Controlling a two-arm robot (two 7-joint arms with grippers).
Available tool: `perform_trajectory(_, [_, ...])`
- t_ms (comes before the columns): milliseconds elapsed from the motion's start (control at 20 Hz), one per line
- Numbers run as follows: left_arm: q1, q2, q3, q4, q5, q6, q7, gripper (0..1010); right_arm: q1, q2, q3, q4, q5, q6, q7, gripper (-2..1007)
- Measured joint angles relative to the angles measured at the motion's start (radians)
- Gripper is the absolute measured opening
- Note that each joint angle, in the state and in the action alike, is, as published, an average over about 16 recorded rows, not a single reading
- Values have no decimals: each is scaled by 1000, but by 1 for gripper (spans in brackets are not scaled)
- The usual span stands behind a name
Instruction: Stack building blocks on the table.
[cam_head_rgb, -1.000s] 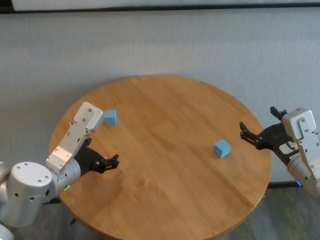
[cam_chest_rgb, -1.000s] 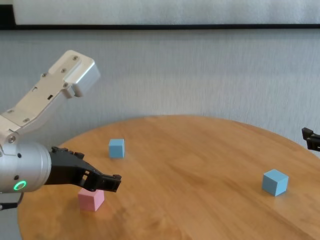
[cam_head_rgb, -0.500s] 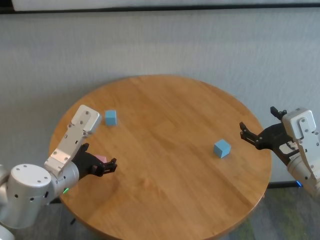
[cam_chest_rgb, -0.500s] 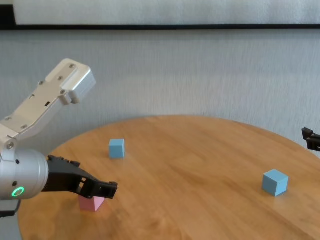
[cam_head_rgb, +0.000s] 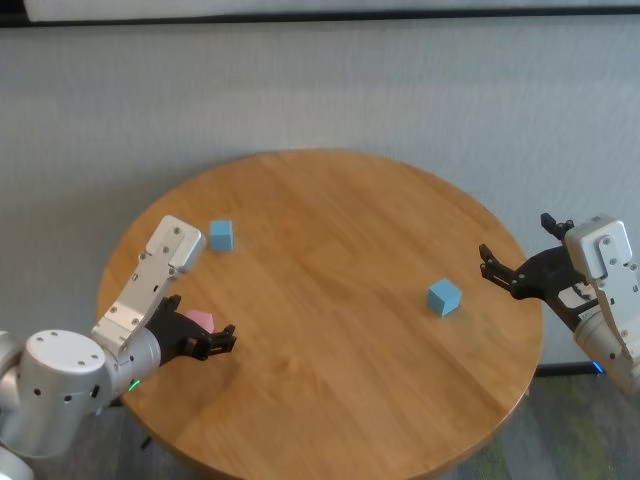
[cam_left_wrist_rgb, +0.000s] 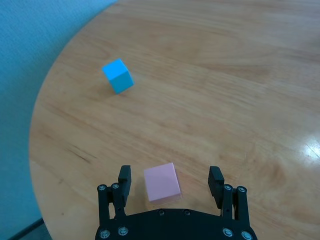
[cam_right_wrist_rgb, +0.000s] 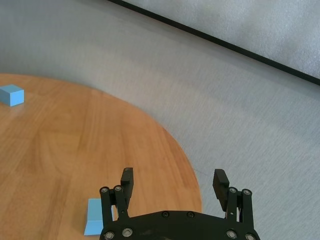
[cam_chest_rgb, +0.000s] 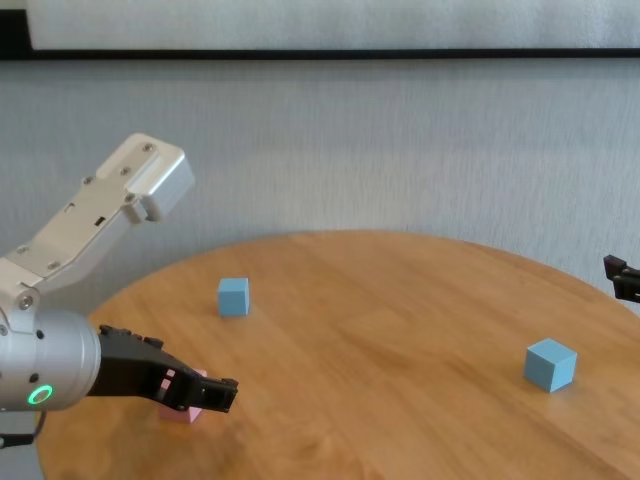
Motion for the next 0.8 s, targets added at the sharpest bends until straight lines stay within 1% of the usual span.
perform_trajectory(400, [-3,-14,-7,25,11,2,-13,1002,0,0,0,0,0,0,0,1005])
perform_trajectory(800, [-4,-26,-16,52,27,-13,-22,1001,0,0,0,0,0,0,0,1005])
